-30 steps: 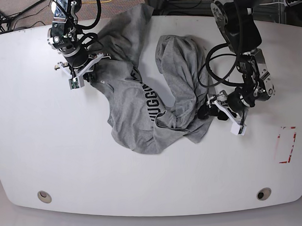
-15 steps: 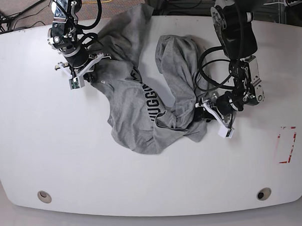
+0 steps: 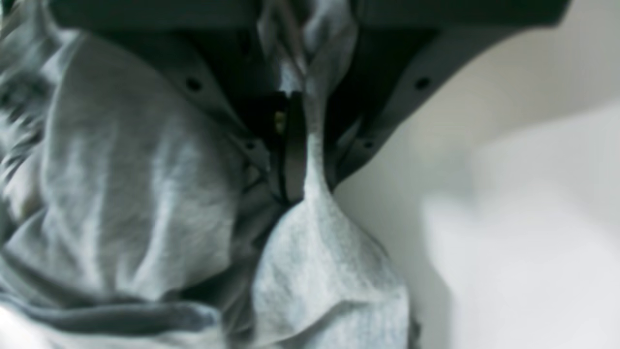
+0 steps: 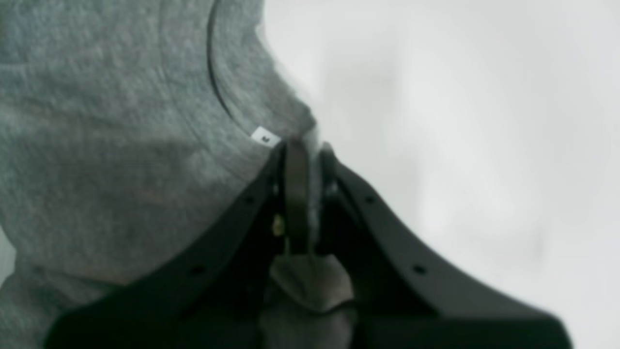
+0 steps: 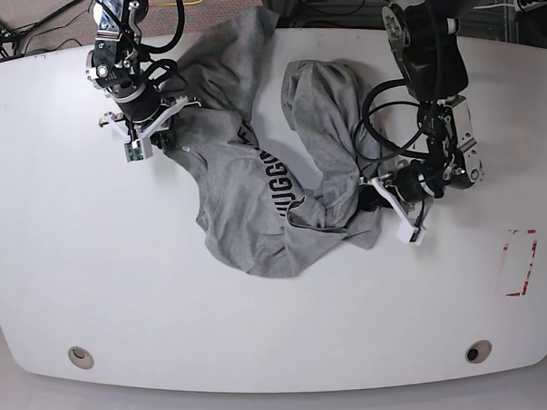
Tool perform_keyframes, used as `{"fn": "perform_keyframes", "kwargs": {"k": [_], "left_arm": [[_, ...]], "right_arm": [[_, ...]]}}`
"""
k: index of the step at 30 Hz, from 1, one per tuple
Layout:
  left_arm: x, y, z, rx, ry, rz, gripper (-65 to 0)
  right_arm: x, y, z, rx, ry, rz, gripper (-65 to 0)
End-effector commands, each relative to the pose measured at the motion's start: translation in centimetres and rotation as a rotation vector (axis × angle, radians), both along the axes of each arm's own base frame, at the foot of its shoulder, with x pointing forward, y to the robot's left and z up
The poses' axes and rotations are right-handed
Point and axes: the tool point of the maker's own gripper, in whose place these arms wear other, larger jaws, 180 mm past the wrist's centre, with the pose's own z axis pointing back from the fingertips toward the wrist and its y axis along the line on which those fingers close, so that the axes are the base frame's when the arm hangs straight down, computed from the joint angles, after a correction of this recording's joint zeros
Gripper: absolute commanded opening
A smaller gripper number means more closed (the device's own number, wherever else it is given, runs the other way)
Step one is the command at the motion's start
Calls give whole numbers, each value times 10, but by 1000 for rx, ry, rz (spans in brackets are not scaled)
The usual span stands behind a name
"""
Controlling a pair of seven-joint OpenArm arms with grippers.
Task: Fold the T-shirt properly
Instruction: 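Pull both grippers apart, stretching the shirt between them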
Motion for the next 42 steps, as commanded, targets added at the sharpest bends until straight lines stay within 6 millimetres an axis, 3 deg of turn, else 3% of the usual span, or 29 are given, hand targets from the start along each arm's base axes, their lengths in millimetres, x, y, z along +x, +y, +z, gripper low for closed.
{"fn": "perform_keyframes", "kwargs": {"k": [1,8,18,24,30,37,42], "left_arm": [[7,24,26,78,-88,13,-650],[-10,61,55,256,-141,-8,-650],[-19,81,116,455,-292,-59,-650],[-24,84,149,562,-343,-70,-650],[-17,89,184,636,-398,-48,-650],[-3,130,231,696,-448,82,-650],[7,141,261,705,-505,139,-650]], "right_arm": [[6,-1,21,-4,-72,0,-650],[8,-1,23,-8,-79,0,-650],[34,-1,51,-26,-157,12,-650],[68,-3,76,-45,-209,24,-650],[106,-14,118,-96,-301,38,-650],[146,-24,173,-144,-404,30,-650],[164,-34,209,-180,-473,31,-650]]}}
